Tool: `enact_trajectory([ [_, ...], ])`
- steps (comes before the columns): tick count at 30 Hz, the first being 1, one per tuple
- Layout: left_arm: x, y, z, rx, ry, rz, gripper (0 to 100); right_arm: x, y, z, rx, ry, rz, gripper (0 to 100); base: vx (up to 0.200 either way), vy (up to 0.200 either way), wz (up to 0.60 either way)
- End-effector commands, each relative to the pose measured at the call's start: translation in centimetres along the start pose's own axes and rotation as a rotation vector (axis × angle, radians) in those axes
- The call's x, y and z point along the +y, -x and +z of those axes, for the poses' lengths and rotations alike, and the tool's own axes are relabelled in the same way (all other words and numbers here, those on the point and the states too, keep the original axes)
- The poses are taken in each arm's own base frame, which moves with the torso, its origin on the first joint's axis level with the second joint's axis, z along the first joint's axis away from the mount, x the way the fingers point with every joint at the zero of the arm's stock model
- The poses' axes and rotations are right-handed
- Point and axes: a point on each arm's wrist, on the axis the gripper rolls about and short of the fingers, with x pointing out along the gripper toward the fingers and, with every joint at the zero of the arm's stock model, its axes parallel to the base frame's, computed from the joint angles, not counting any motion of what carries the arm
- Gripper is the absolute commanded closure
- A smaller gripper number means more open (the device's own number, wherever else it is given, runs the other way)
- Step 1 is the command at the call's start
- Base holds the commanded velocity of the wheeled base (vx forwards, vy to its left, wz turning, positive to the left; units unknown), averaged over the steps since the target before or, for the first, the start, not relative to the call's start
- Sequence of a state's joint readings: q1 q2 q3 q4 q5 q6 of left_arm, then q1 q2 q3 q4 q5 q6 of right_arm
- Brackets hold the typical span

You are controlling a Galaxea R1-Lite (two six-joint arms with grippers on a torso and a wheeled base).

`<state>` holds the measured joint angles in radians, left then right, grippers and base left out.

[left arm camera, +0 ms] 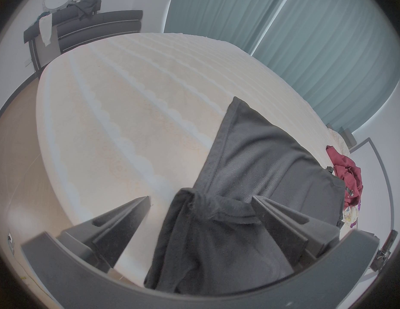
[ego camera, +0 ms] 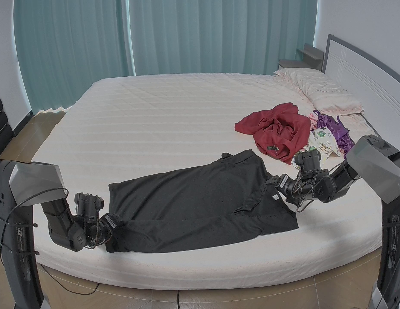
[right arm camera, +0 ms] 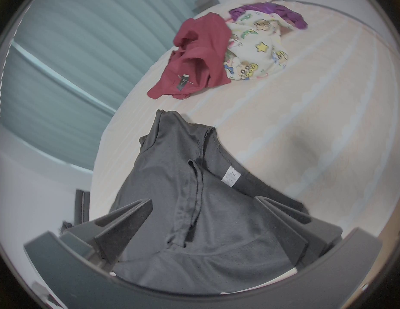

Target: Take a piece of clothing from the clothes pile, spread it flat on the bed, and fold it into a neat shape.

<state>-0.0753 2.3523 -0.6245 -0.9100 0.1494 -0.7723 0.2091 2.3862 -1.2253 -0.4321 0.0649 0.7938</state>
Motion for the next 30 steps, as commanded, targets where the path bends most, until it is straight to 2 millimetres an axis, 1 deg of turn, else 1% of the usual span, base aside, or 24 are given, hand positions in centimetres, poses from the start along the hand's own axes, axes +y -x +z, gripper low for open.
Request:
enact_trajectory([
  [1,0.6,2.8,0.7,0.003,0.039,-0.023,0,1.6,-0.3,-0.7,-0.002,-0.09,0.029,0,0.0,0.0,0.0],
  [5,0.7,4.4,0.7,0.035,0.145,-0.071,0,2.2,-1.8,-1.5,0.004,-0.11,0.035,0,0.0,0.0,0.0],
  [9,0.8,4.8,0.4,0.096,0.229,-0.105,0,3.1,-3.2,-1.2,-0.051,-0.089,0.02,0,0.0,0.0,0.0],
  [11,0.9,4.7,0.3,0.098,0.232,-0.106,0,3.4,-3.5,-1.0,-0.061,-0.076,0.009,0,0.0,0.0,0.0],
  [15,1.1,4.9,0.2,0.077,0.236,-0.126,0,3.6,-5.0,-0.9,-0.044,-0.034,-0.026,0,0.0,0.0,0.0],
  [16,1.1,4.9,0.2,0.075,0.236,-0.128,0,3.7,-5.0,-0.9,-0.045,-0.034,-0.024,0,0.0,0.0,0.0],
  [18,1.2,5.0,0.0,0.065,0.237,-0.14,0,3.8,-6.0,-0.7,-0.047,-0.026,-0.024,0,0.0,0.0,0.0],
  [20,1.3,5.0,0.0,0.065,0.237,-0.14,0,3.8,-6.0,-0.7,-0.047,-0.024,-0.024,0,0.0,0.0,0.0],
  [21,1.4,5.0,-0.1,0.06,0.236,-0.146,0,3.6,-7.1,-0.8,-0.065,-0.009,-0.053,0,0.0,0.0,0.0],
  [24,1.4,5.1,-0.2,0.061,0.235,-0.147,0,3.6,-8.4,-0.9,-0.095,0.019,-0.069,0,0.0,0.0,0.0],
  [30,1.5,5.1,-0.3,0.061,0.235,-0.147,0,4.2,-9.2,-0.3,-0.134,0.043,-0.051,0,0.0,0.0,0.0],
])
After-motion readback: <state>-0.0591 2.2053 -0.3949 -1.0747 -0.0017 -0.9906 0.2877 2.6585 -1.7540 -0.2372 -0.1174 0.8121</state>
